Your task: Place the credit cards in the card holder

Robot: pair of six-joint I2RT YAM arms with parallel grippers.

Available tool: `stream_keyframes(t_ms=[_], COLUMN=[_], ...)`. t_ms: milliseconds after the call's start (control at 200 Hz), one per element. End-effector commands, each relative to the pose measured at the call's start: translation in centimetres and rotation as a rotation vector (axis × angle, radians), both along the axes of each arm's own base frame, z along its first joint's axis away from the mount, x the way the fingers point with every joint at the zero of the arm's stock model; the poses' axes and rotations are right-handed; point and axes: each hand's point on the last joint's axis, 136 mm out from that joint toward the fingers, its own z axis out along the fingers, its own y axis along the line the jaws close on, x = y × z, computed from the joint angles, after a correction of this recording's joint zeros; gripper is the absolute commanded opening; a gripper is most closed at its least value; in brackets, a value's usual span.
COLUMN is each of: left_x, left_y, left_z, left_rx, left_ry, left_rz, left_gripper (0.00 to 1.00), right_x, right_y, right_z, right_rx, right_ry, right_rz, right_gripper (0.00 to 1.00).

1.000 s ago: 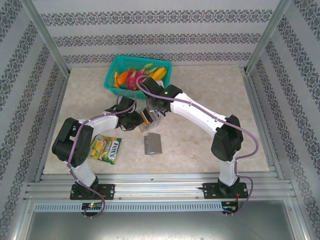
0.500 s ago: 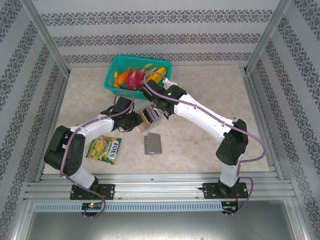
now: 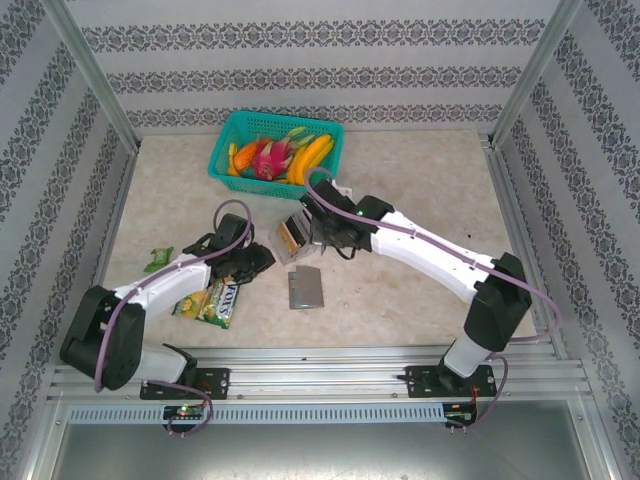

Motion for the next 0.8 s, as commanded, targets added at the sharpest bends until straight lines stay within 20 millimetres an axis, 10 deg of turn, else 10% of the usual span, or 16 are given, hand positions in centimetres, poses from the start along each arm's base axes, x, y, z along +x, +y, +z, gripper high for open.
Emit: stream_keyframes(t_ms=[0, 385, 794], left_x=[-1.6, -3.9, -4.1], left_y=[2.1, 6.3, 6.8], left_z=[-0.3, -0.1, 0.8], left_rx=[0.055, 0.146, 0.147], left_ry=[0.021, -0.009, -0.062], left_rz=[0.093, 0.249, 0.252], left_gripper=[0.28, 0.28, 0.33], right_x=[-2.3, -6.5, -5.7], right_y=[3.8, 10.0, 8.6], right_z=[0.7, -3.8, -8.6], right_rx=[0.123, -0.043, -0.297], right_ry=[0.011, 0.082, 0.119], right_rz=[0.225, 0.391, 0.321], right_gripper=[0.0, 0.0, 0.0])
